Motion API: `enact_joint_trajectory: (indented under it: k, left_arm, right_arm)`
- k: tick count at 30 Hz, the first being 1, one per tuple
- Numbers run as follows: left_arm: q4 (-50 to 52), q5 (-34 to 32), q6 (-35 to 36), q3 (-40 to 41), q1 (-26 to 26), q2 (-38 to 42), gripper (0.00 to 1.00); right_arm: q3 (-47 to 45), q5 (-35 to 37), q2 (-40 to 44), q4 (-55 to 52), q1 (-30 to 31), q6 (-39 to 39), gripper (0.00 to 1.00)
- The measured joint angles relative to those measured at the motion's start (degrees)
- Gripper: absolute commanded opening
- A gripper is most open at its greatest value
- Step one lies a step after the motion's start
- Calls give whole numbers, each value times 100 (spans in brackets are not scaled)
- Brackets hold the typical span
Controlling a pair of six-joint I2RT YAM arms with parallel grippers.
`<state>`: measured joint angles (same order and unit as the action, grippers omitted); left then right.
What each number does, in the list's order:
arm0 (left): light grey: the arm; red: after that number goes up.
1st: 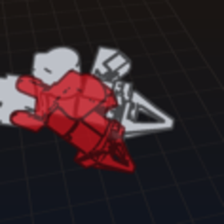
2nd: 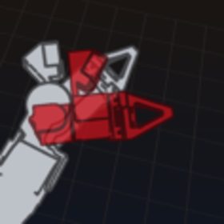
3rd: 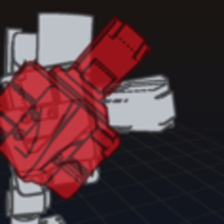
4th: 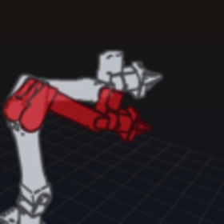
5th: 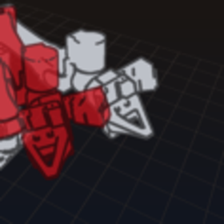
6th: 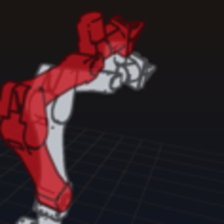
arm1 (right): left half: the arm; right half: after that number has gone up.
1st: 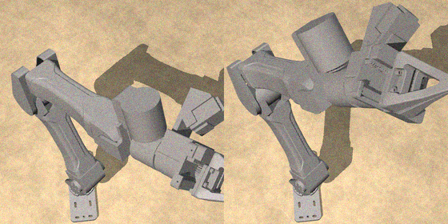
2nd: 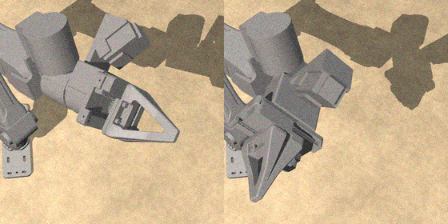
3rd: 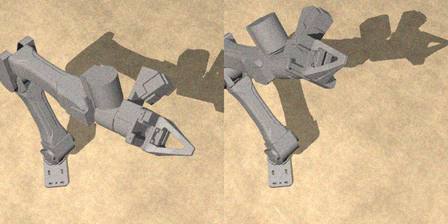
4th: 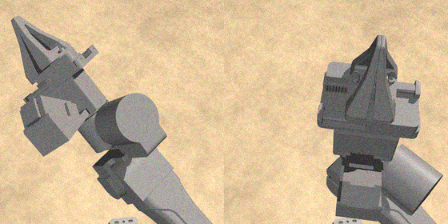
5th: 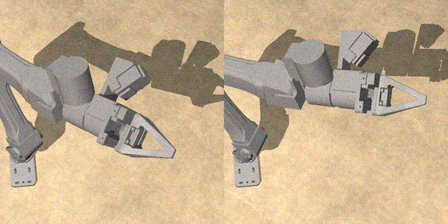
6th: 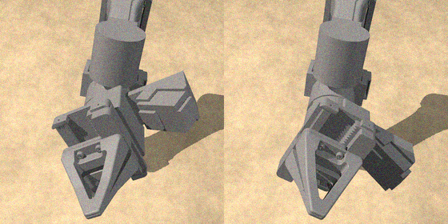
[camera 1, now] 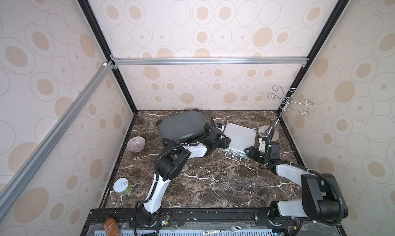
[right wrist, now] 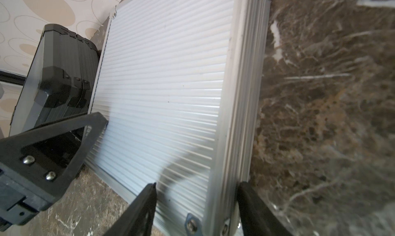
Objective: Open the poker set cases
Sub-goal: Adjust the poker set case at the center of the board.
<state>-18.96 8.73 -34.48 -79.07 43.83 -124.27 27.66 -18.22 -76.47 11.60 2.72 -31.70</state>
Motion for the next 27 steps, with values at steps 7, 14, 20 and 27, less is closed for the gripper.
enact_joint_trajectory:
  k: [7, 14, 20, 27]
  left_arm:
    - [46, 13, -55, 391, 232, 304, 67]
    - [238, 24, -92, 804, 361, 684, 69]
    - [474, 107, -94, 949, 474, 881, 69]
    - [577, 195, -103, 951, 487, 922, 74]
  right_arm:
    - [-374, 131, 780, -608, 44, -24, 68]
    - [-522, 212, 953, -616, 59, -103, 73]
    - [-437, 372, 990, -844, 70, -81, 78]
    - [-151, 437, 826, -1248, 76, 11, 83]
